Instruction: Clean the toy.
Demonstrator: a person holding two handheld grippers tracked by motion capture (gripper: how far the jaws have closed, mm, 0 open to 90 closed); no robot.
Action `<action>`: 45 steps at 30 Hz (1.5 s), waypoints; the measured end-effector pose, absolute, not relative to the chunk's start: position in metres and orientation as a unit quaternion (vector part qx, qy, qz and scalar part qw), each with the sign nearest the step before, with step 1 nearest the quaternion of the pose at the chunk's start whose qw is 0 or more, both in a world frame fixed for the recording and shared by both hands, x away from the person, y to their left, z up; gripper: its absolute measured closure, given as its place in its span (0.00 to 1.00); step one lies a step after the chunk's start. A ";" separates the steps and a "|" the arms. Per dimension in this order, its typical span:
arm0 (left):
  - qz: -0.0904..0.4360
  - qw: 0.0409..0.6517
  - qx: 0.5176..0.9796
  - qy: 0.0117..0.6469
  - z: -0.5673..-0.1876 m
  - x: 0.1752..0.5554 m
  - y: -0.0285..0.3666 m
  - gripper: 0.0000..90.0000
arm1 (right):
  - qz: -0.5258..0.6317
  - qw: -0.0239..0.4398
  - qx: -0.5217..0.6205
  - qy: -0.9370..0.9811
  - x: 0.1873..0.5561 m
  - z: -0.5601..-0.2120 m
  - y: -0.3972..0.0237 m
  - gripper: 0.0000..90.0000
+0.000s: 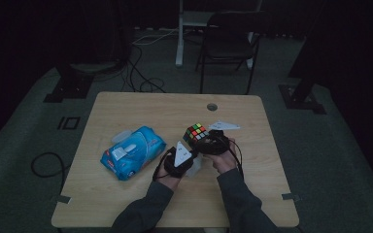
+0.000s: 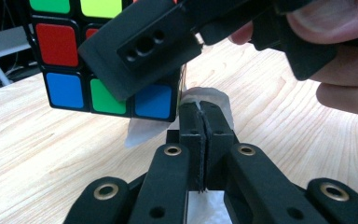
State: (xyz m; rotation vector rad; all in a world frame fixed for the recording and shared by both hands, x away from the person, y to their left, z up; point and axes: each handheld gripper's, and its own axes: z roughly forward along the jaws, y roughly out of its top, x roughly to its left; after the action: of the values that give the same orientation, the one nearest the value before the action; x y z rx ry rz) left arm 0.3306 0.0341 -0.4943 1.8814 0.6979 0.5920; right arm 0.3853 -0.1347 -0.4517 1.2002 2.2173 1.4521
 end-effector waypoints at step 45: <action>0.262 0.470 0.781 0.315 -0.495 0.326 0.064 0.99 | 0.481 0.133 0.429 0.753 0.386 -0.457 -0.146 0.38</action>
State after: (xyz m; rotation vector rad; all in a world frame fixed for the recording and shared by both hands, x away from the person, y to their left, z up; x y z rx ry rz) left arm 0.3262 0.0644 -0.4953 1.9147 0.7728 0.6425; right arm 0.3858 -0.1459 -0.4567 1.2427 2.1840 1.3946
